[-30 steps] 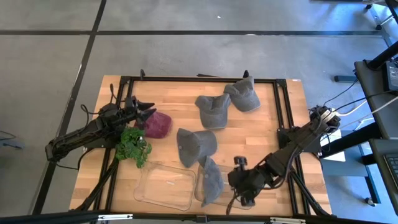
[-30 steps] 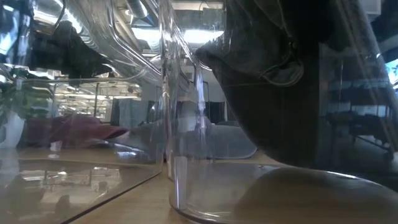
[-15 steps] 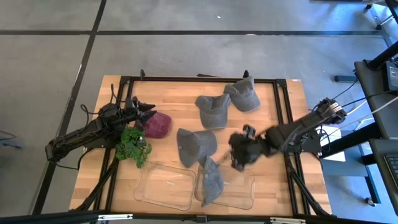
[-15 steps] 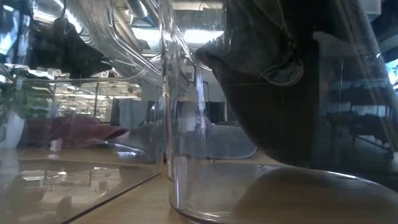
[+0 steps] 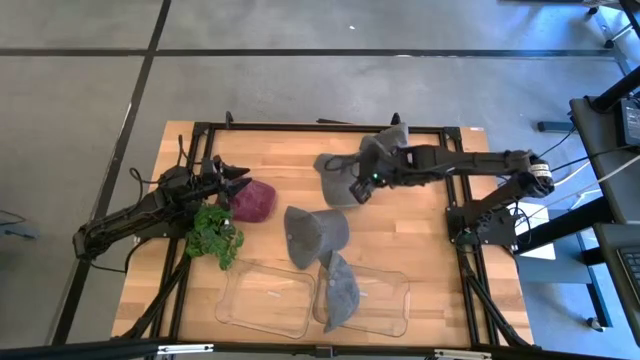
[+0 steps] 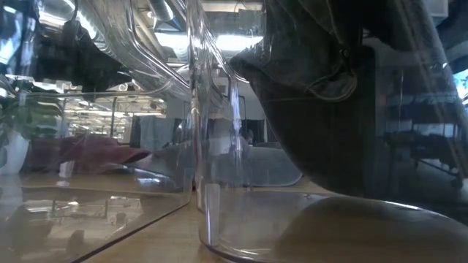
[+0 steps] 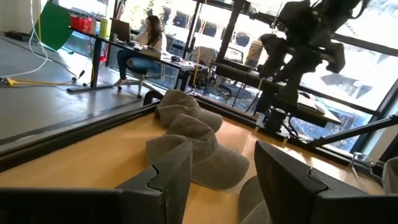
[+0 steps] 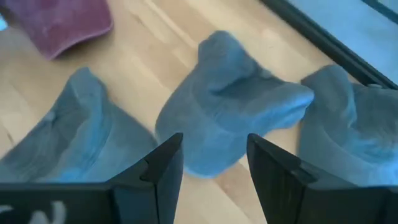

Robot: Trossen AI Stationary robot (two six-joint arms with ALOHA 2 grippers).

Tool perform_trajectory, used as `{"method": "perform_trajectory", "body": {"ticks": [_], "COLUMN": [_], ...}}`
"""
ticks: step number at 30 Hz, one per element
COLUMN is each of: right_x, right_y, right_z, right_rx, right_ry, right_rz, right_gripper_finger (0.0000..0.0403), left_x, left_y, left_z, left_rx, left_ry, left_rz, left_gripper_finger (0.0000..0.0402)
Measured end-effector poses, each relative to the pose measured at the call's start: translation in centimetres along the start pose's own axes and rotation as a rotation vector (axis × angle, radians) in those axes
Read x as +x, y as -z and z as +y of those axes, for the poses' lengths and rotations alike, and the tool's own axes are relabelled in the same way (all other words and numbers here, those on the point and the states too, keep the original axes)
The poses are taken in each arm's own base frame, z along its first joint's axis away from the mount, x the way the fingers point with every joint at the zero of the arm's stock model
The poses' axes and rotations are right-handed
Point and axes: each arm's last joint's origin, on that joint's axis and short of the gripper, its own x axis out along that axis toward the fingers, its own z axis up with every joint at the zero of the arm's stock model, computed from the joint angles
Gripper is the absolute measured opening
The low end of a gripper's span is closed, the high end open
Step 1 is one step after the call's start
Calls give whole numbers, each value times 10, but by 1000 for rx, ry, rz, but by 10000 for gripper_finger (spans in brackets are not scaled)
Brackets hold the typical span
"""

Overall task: Pick & Place hat
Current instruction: Put the gray cap into the right transparent bin

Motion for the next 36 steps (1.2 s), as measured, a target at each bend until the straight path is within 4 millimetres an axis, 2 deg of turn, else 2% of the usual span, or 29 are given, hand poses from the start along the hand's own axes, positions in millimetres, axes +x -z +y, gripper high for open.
{"method": "perform_trajectory", "body": {"ticks": [8,13,18,21,28,33,36], "right_x": [15,21,33,50,102,132,142], "right_y": [-17,-25,-38,-43,-45,-40,-36], "right_z": [-41,-64,-104,-128,-180,-199,-202], "right_rx": [243,286,321,336,367,360,339], "right_ry": [115,139,239,288,275,223,224], "right_rz": [43,81,87,134,311,415,458], "right_gripper_finger": [177,177,177,177,177,177,177], "left_x": [0,0,0,0,0,0,0], "left_y": [0,0,0,0,1,1,1], "left_z": [2,2,2,2,4,5,5], "left_rx": [6,-34,-34,-29,-27,-27,-27], "left_ry": [-49,-71,-72,-77,-131,-151,-151], "left_rz": [-10,-14,-13,-14,-23,-27,-26], "left_gripper_finger": [169,169,169,169,169,169,169]}}
